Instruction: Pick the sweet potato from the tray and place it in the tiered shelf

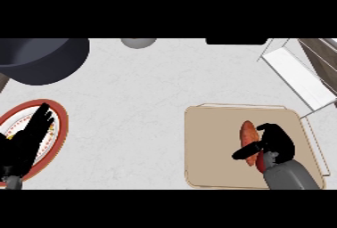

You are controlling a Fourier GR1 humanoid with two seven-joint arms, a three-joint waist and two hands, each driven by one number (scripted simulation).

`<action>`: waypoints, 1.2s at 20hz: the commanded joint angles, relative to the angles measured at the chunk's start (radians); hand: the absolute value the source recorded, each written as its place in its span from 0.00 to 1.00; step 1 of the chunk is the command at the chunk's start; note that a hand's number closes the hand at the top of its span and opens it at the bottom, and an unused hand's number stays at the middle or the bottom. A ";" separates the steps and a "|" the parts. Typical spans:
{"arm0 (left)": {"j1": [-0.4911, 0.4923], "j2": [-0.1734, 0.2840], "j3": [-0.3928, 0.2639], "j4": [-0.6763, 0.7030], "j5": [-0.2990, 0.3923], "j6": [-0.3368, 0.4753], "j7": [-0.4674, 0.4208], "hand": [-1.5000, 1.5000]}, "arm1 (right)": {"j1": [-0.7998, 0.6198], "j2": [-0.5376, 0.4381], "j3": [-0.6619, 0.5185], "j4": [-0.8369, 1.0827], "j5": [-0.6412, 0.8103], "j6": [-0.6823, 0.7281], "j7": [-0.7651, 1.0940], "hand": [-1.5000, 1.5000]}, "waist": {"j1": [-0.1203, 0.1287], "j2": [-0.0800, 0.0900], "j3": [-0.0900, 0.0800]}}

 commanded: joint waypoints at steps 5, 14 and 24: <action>-0.042 -0.028 0.010 0.029 -0.031 -0.015 0.023 0.50 | 0.003 0.031 -0.014 0.037 0.070 0.060 0.075 1.00 | -0.001 0.011 0.011; -0.014 -0.063 0.026 0.010 -0.070 -0.014 0.001 0.50 | -0.017 0.018 -0.053 -0.100 0.226 0.096 0.122 1.00 | -0.004 0.009 0.010; -0.032 -0.084 0.002 -0.026 -0.105 0.000 0.027 0.50 | -0.639 -0.005 -0.212 0.497 0.328 -0.013 -0.122 1.00 | 0.038 0.019 0.012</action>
